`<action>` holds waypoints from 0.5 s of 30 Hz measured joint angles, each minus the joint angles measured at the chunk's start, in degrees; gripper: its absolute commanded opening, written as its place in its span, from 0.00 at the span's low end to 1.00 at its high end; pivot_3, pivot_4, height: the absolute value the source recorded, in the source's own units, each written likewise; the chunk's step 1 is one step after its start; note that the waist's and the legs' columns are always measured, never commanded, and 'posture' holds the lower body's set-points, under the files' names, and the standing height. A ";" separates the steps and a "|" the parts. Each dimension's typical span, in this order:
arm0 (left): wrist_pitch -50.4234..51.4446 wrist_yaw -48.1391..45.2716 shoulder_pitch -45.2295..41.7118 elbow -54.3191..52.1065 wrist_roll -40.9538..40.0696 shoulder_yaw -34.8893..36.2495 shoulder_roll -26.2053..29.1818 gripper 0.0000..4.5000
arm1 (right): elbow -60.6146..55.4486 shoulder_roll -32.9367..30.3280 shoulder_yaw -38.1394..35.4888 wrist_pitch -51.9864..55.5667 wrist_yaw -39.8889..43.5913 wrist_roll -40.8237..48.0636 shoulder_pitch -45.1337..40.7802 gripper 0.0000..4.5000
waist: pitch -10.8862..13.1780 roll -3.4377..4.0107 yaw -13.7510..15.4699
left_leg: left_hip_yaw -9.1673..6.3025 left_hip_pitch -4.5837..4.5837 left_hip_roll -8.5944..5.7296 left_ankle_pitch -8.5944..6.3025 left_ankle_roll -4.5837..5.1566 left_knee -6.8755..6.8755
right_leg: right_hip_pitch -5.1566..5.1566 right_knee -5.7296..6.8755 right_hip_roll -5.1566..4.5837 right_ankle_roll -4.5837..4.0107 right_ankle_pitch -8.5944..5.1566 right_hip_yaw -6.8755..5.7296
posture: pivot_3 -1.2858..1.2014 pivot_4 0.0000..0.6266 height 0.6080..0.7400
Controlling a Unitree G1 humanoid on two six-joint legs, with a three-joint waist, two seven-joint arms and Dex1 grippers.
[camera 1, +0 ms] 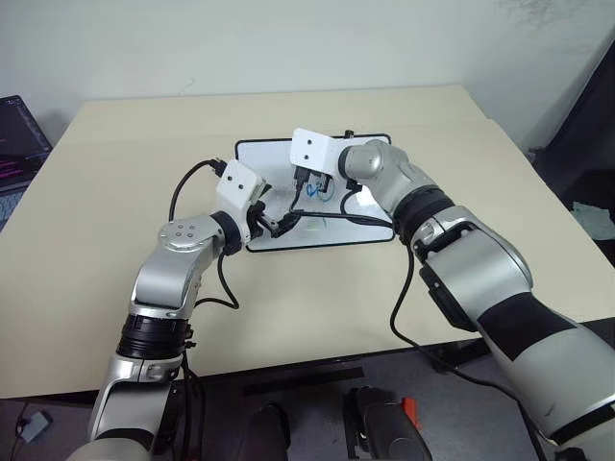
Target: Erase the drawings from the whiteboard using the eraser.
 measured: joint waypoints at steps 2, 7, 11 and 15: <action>0.00 0.04 0.01 0.00 -0.01 0.00 0.00 1.00 | 0.17 0.17 -0.11 0.20 -0.10 0.07 -0.06 0.23 | 0.00 0.00 0.00 | 0.00 0.00 0.00 0.00 0.00 0.01 | 0.00 0.00 0.00 -0.02 -0.01 0.00 | 0.52 0.24 1.00; 0.00 0.05 0.00 -0.01 -0.02 0.00 0.00 1.00 | 0.18 0.08 -0.16 0.58 -0.05 0.10 -0.08 0.23 | 0.00 0.00 0.02 | 0.00 0.00 -0.01 0.01 0.00 0.02 | 0.01 0.01 0.00 -0.19 -0.10 0.00 | 0.52 0.24 1.00; -0.02 0.05 0.00 -0.01 -0.03 0.00 -0.01 1.00 | 0.17 -0.83 -0.11 0.69 0.53 0.05 -0.07 0.23 | 0.00 0.00 0.39 | -0.01 0.00 -0.01 0.01 0.00 0.02 | 0.01 0.01 0.00 -0.15 -0.08 -0.01 | 0.52 0.24 1.00; -0.11 0.02 -0.01 0.00 -0.03 -0.01 -0.01 1.00 | 0.02 -2.85 -0.01 0.65 1.73 -0.03 0.17 0.23 | 0.00 0.00 1.40 | 0.00 0.00 -0.01 0.01 0.00 0.05 | 0.02 0.01 0.00 -0.19 -0.10 -0.01 | 0.52 0.24 1.00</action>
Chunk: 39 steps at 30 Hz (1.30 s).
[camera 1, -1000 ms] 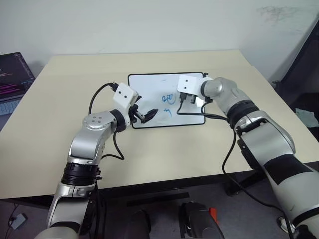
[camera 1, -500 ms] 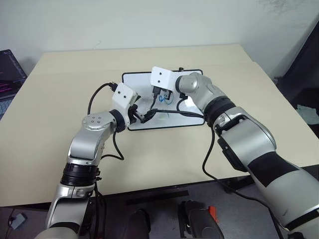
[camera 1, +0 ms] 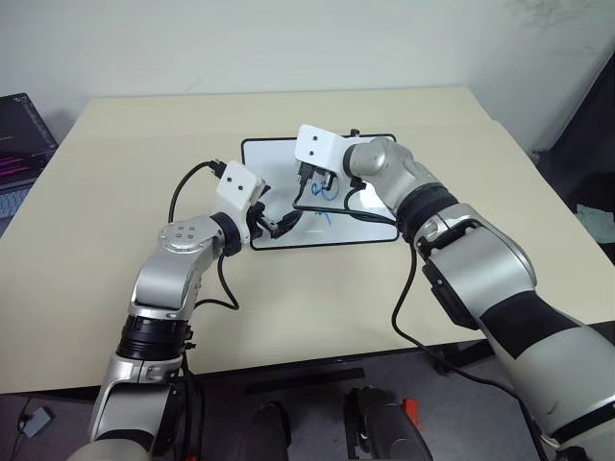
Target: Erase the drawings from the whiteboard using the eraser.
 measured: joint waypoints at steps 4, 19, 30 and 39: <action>-0.14 -0.02 -0.03 0.06 0.01 0.00 -0.01 1.00 | -0.59 -2.54 0.05 -0.07 1.34 -0.02 0.77 0.23 | -0.01 -0.01 1.48 | 0.00 0.00 -0.04 0.01 -0.01 0.11 | 0.08 -0.01 -0.02 -0.04 -0.03 0.01 | 0.52 0.24 1.00; -0.51 -1.17 -1.31 0.89 0.07 -0.55 -0.14 1.00 | -2.57 -10.08 1.40 -0.87 4.84 -0.13 4.53 0.23 | -0.03 -0.04 1.98 | 0.00 0.50 -0.04 0.02 0.01 0.44 | 0.93 -0.13 -0.08 -0.04 -0.03 -0.02 | 0.52 0.24 1.00; -1.18 -1.19 -1.55 1.09 0.11 -1.12 -0.15 1.00 | -2.51 -9.00 2.00 -0.87 3.65 -0.11 4.38 0.22 | -0.03 -0.04 1.49 | -0.01 0.51 -0.03 0.02 0.01 0.52 | 0.98 -0.13 -0.09 -0.04 -0.03 -0.03 | 0.52 0.24 1.00; -1.12 -1.02 -1.25 0.79 0.07 -1.03 -0.04 1.00 | -0.46 -2.02 0.34 0.57 0.75 0.27 1.99 0.22 | -0.02 -0.02 -0.54 | -0.04 0.62 0.02 0.02 0.02 0.43 | 0.88 -0.03 0.01 -0.05 -0.01 0.02 | 0.52 0.24 1.00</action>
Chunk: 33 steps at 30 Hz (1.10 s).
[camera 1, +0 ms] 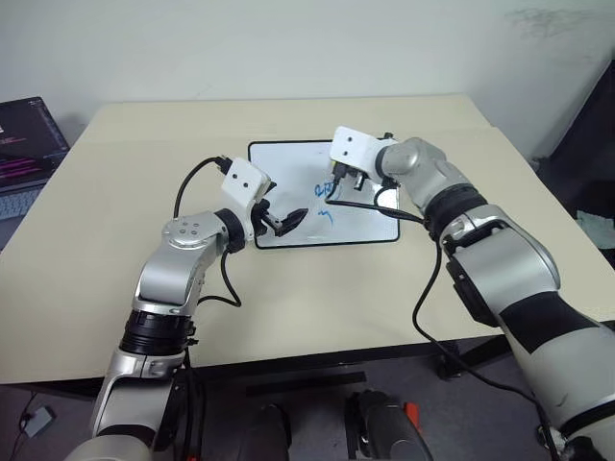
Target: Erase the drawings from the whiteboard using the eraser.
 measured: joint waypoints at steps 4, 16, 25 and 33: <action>0.23 0.17 0.54 -0.15 -0.03 0.00 -0.01 1.00 | 0.71 4.40 -0.34 0.17 -1.31 0.09 -1.43 0.22 | 0.01 0.01 -0.23 | -0.03 -0.18 -0.01 0.00 0.00 -0.10 | -0.19 0.04 0.01 0.00 0.00 -0.01 | 0.52 0.24 1.00; 1.12 1.17 1.46 -1.04 -0.04 1.08 0.11 1.00 | 0.98 5.50 -1.52 0.52 -4.66 0.64 -3.32 0.22 | 0.02 0.01 1.79 | -0.01 -1.00 -0.02 -0.04 -0.07 -0.34 | -1.05 -0.06 0.00 0.34 0.14 -0.05 | 0.52 0.24 1.00; 0.95 0.97 0.64 -0.92 -0.06 1.02 -0.05 1.00 | 0.26 0.07 -1.46 0.21 -2.47 0.48 -1.99 0.22 | 0.01 0.01 2.32 | -0.03 -0.99 -0.04 -0.03 -0.07 -0.20 | -0.96 -0.03 -0.01 0.36 0.15 -0.07 | 0.52 0.24 1.00; 0.79 0.67 0.26 -0.40 -0.05 0.97 -0.06 1.00 | -1.69 -5.18 -0.28 -1.11 -1.09 -0.09 1.46 0.22 | -0.01 -0.01 2.41 | -0.04 -0.84 -0.05 -0.03 -0.06 0.27 | -0.64 0.13 -0.02 0.13 0.02 -0.05 | 0.52 0.24 1.00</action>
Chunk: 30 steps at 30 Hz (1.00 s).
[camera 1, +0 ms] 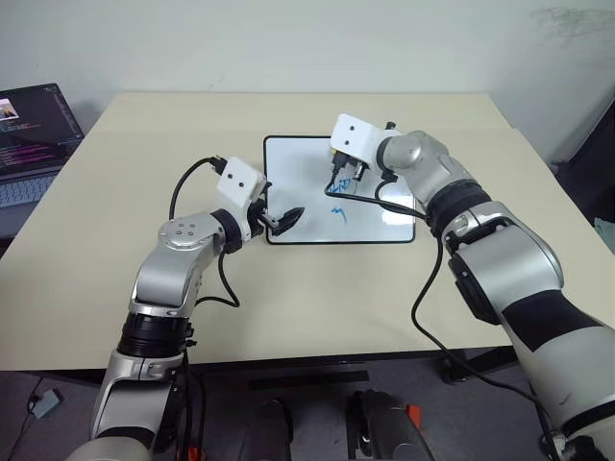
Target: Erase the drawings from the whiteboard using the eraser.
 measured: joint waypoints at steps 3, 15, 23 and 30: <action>-0.06 -0.34 -0.11 0.35 0.01 -0.03 0.00 1.00 | -0.74 -2.20 0.39 -0.42 0.79 -0.24 1.81 0.22 | -0.01 -0.01 0.00 | 0.01 0.34 0.00 0.00 0.00 0.21 | 0.54 -0.03 -0.02 -0.01 -0.03 -0.01 | 0.52 0.24 1.00; -1.05 -1.30 -0.99 0.91 0.24 -0.30 0.16 1.00 | -0.98 -8.21 0.71 -3.73 5.07 -0.07 5.65 0.22 | -0.03 -0.05 -0.58 | 0.06 0.66 -0.04 -0.17 -0.27 0.22 | 0.88 -0.35 -0.13 -0.02 -0.03 0.05 | 0.52 0.24 1.00; -3.54 -4.96 -1.01 4.19 0.67 -0.47 5.21 1.00 | -9.32 -12.35 -0.20 -6.75 16.66 2.78 9.64 0.22 | 0.01 0.02 -1.43 | 0.08 0.68 -0.02 0.08 0.13 0.20 | 0.77 -0.02 -0.09 -0.01 0.00 0.08 | 0.52 0.24 1.00; -4.97 -10.14 -0.99 4.83 0.26 -0.48 9.36 1.00 | -26.15 -16.76 -0.13 -6.08 20.22 3.24 18.06 0.22 | 0.01 0.01 -1.46 | 0.11 0.66 0.03 -0.23 -0.30 -0.25 | 0.56 0.13 -0.04 0.34 -0.33 0.08 | 0.52 0.24 1.00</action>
